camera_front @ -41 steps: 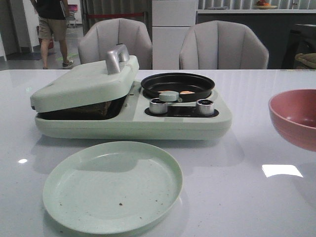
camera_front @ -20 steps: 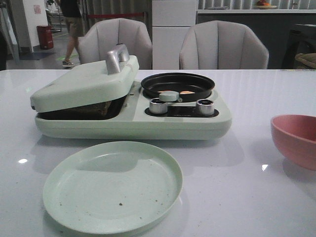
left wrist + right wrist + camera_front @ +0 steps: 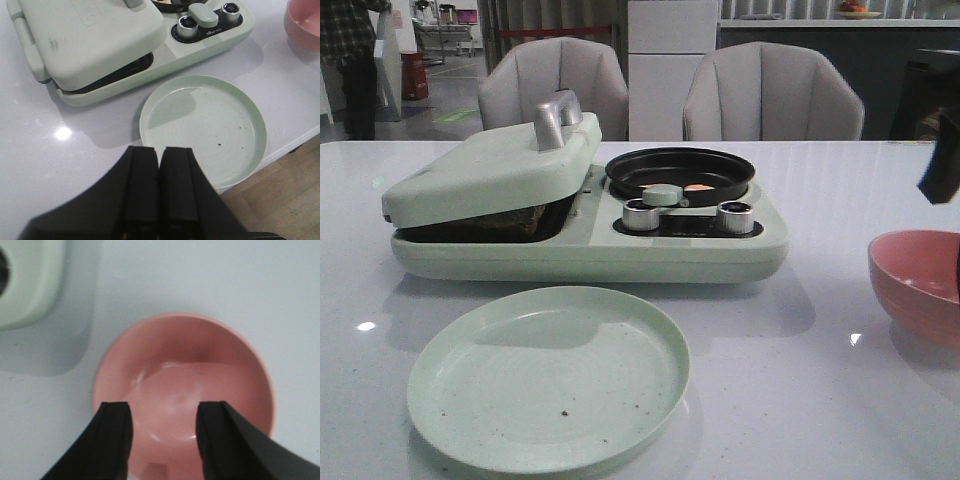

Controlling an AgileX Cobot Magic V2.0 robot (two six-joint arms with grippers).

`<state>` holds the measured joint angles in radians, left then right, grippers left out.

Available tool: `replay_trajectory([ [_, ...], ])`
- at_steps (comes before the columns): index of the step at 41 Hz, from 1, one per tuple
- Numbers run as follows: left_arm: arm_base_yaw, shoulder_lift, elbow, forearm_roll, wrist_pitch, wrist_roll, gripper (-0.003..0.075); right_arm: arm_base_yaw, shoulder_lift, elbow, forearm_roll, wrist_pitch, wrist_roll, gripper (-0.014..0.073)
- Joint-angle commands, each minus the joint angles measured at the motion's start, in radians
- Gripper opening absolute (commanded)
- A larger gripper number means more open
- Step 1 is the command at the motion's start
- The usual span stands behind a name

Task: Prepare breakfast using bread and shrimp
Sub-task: 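Set the pink bowl down on the table and open the right gripper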

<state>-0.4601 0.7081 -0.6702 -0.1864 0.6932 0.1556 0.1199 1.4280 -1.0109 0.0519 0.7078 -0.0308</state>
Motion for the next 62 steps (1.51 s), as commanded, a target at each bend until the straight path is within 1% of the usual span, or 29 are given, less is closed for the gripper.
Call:
replay_trajectory([
  [1,-0.01,-0.005,-0.028,-0.012,-0.074,-0.007,0.0101,0.069,-0.101,-0.031,-0.027,-0.018,-0.01,0.0423],
  [5,-0.01,-0.005,-0.028,-0.012,-0.074,-0.007,0.0101,0.123,-0.18,-0.02,-0.027,0.005,-0.003,0.0421],
  [7,-0.01,-0.005,-0.028,-0.012,-0.074,-0.007,0.0101,0.134,-0.225,-0.001,-0.027,0.008,0.002,0.0422],
  [13,-0.01,-0.005,-0.028,-0.012,-0.074,-0.007,0.0101,0.135,-0.383,0.078,-0.025,0.014,0.003,0.0422],
  [22,-0.01,-0.005,-0.028,-0.012,-0.074,-0.007,0.0101,0.135,-0.604,0.213,-0.024,0.061,0.006,0.0422],
  [27,-0.01,-0.005,-0.028,-0.012,-0.074,-0.007,0.0101,0.135,-0.721,0.296,-0.022,0.102,0.043,0.0422],
  [34,-0.01,-0.005,-0.028,-0.012,-0.074,-0.007,0.0101,0.135,-0.863,0.399,-0.021,0.113,0.053,0.0422],
  [40,-0.01,-0.005,-0.028,-0.014,-0.075,-0.007,0.0101,0.135,-0.937,0.435,-0.017,0.113,0.058,0.0416],
  [42,-0.01,-0.005,-0.028,-0.012,-0.075,-0.007,0.0102,0.135,-0.95,0.438,-0.017,0.113,0.058,0.0386],
  [46,-0.01,-0.005,-0.028,-0.003,-0.075,-0.009,0.0102,0.135,-0.959,0.438,-0.017,0.105,0.058,0.0259],
  [48,-0.01,-0.005,-0.028,0.028,-0.075,-0.035,0.0102,0.135,-0.959,0.438,-0.017,0.102,0.058,0.0202],
  [50,-0.01,-0.005,-0.028,0.074,-0.075,-0.091,0.0102,0.135,-0.959,0.438,-0.017,0.096,0.058,0.0139],
  [54,-0.01,-0.005,-0.028,0.213,-0.075,-0.272,0.0102,0.135,-0.959,0.438,-0.017,0.085,0.058,0.0032],
  [57,-0.01,-0.005,-0.028,0.257,-0.075,-0.313,0.0102,0.135,-0.959,0.438,-0.017,0.076,0.058,0.0036],
  [62,-0.01,-0.005,-0.028,0.257,-0.082,-0.312,0.0101,0.135,-0.959,0.438,-0.016,0.065,0.058,0.0036],
])
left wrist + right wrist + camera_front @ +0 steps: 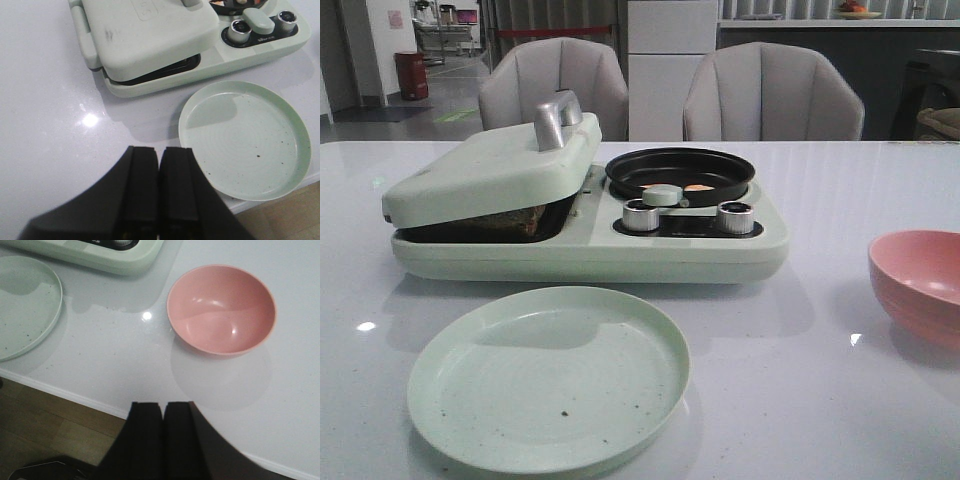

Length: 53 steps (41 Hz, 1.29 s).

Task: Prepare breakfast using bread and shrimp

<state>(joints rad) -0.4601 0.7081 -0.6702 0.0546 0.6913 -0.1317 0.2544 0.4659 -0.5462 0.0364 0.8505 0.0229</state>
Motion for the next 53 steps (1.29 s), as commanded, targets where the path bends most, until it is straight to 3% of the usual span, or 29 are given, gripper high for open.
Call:
replay_trajectory([
  [1,-0.01,-0.005,-0.028,0.016,-0.08,-0.025,0.0101,0.0,0.004,-0.027,0.0,-0.078,0.004,0.0036],
  [24,-0.005,-0.03,-0.023,0.03,-0.088,-0.025,0.0102,0.0,0.004,-0.027,0.0,-0.078,0.004,0.0036],
  [29,0.101,-0.123,0.008,0.077,-0.091,-0.025,0.0101,0.0,0.004,-0.027,-0.001,-0.078,0.004,0.0036],
  [38,0.335,-0.4,0.182,0.019,-0.21,-0.018,0.0102,0.0,0.004,-0.027,0.001,-0.078,0.004,0.0036],
  [44,0.389,-0.574,0.276,0.039,-0.252,-0.013,0.0101,0.0,0.004,-0.027,0.001,-0.078,0.004,0.0036],
  [53,0.401,-0.65,0.471,0.05,-0.416,0.036,0.0102,0.0,0.004,-0.027,0.001,-0.078,0.004,0.0036],
])
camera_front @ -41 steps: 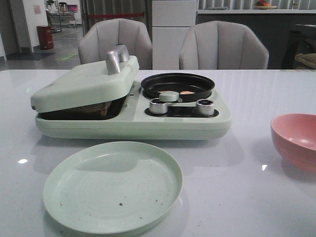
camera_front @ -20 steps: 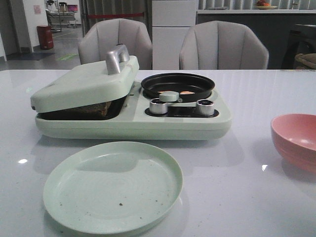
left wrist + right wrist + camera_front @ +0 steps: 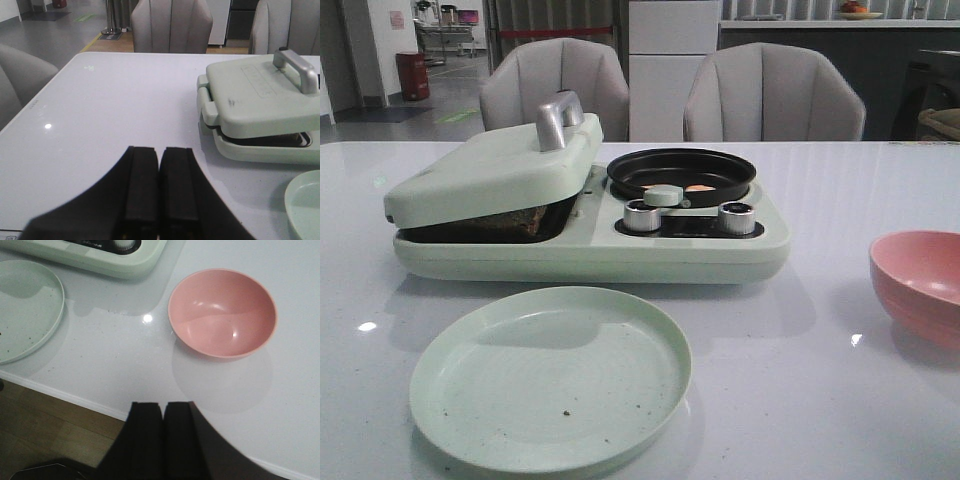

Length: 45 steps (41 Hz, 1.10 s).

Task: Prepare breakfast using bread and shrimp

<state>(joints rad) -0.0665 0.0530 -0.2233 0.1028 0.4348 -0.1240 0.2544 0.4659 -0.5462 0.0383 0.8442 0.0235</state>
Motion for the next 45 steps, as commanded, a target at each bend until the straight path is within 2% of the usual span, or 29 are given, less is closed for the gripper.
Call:
replay_trajectory([
  [1,0.01,0.005,0.05,0.0,-0.194,0.042,0.0102,0.0,0.004,-0.027,-0.001,-0.072,0.004,0.0036],
  [8,0.043,-0.007,0.177,-0.007,-0.371,0.042,0.0102,0.0,0.004,-0.027,-0.001,-0.072,0.004,0.0036],
  [13,0.078,-0.064,0.259,-0.095,-0.422,0.046,0.0102,0.0,0.004,-0.027,-0.001,-0.072,0.004,0.0036],
  [15,0.091,-0.077,0.255,-0.126,-0.372,0.06,0.0102,0.0,0.004,-0.027,-0.001,-0.072,0.004,0.0036],
  [27,0.102,-0.075,0.256,-0.103,-0.5,0.063,0.0101,0.0,0.006,-0.027,0.0,-0.07,0.004,0.0036],
  [45,0.102,-0.075,0.256,-0.103,-0.507,0.1,0.0101,0.0,0.006,-0.027,0.0,-0.07,0.004,0.0036],
])
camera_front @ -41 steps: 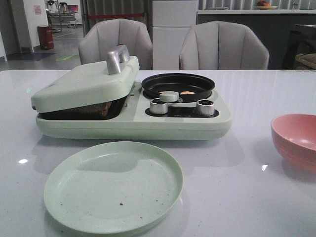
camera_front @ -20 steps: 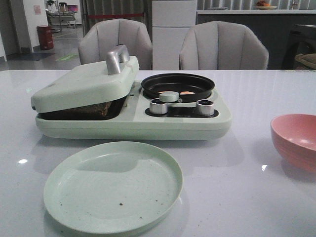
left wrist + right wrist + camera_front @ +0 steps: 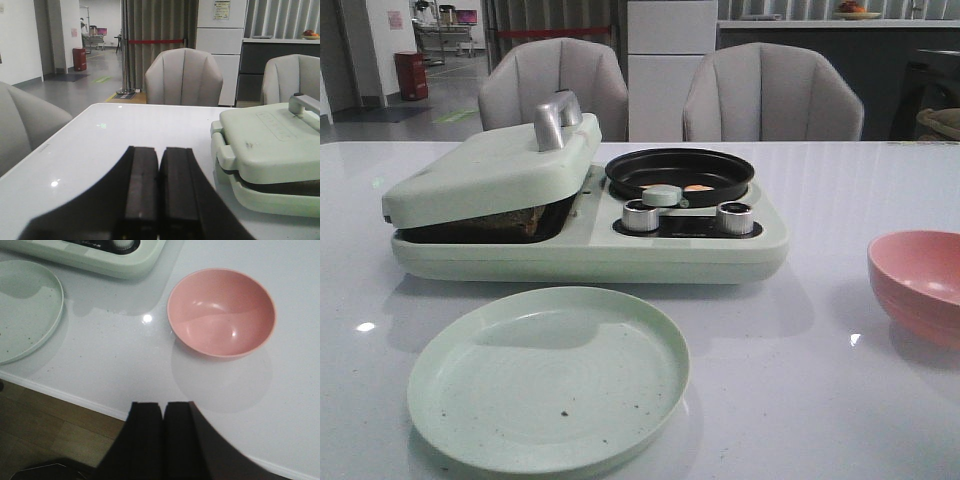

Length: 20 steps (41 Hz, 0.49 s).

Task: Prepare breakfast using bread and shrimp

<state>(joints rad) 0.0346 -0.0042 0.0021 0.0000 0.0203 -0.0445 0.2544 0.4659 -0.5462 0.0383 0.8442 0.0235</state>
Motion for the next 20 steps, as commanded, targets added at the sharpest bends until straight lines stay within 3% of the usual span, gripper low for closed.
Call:
replay_trajectory([
  [1,0.001,-0.018,0.031,0.0,-0.092,0.03,0.0101,0.0,0.006,-0.027,0.0,-0.07,0.004,0.0036],
  [20,-0.072,-0.018,0.031,-0.014,-0.088,0.038,0.0101,0.0,0.006,-0.027,0.0,-0.07,0.004,0.0036],
])
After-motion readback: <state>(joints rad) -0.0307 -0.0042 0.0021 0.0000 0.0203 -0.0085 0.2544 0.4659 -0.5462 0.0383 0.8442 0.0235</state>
